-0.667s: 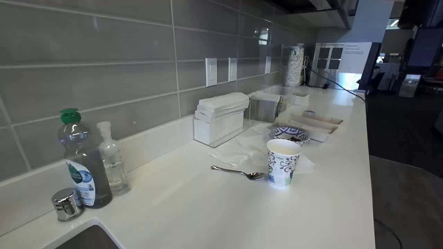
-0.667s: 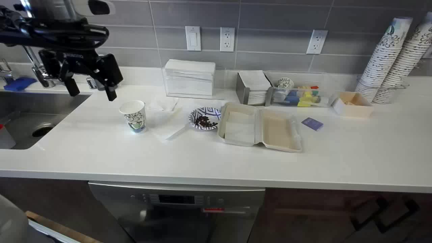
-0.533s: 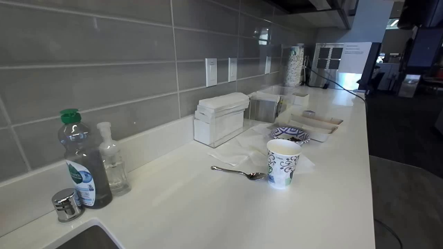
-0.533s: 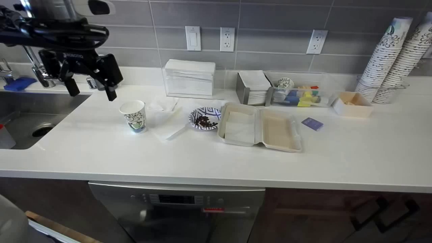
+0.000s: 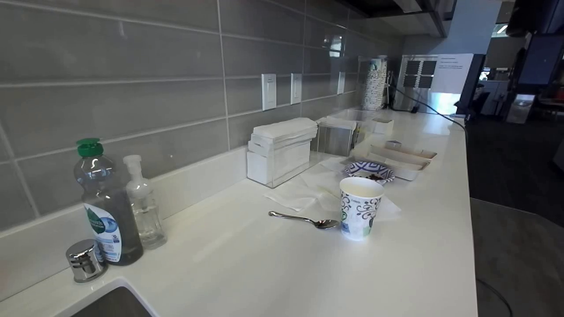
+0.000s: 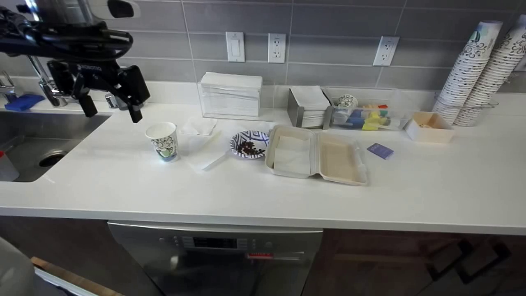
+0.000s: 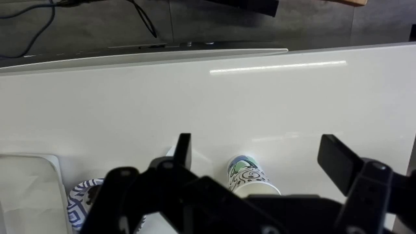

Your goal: Pour the contents from the bowl to the lunch pack

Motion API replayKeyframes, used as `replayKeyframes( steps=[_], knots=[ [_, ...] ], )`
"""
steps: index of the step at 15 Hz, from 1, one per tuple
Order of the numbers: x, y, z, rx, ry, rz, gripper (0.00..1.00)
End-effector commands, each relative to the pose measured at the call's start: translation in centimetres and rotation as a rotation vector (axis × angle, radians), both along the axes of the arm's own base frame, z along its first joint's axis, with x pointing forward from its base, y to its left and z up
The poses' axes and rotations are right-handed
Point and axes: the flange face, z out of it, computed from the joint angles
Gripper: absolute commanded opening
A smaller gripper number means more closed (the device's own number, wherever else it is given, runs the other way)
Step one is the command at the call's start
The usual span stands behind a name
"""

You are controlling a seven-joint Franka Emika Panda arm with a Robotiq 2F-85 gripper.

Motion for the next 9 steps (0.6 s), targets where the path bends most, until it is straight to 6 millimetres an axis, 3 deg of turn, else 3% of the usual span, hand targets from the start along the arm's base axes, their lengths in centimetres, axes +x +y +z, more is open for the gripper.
replayKeyframes(
  steps=[1,6,9],
  knots=[
    [2.2,-1.7,-0.1,0.026,-0.033,-0.04,1.0],
    [7.7,-5.5,-2.4,0.046,-0.08,-0.173,1.0],
    [11.2,-6.5,-4.3,0.01,-0.121,-0.254,1.0]
  ],
)
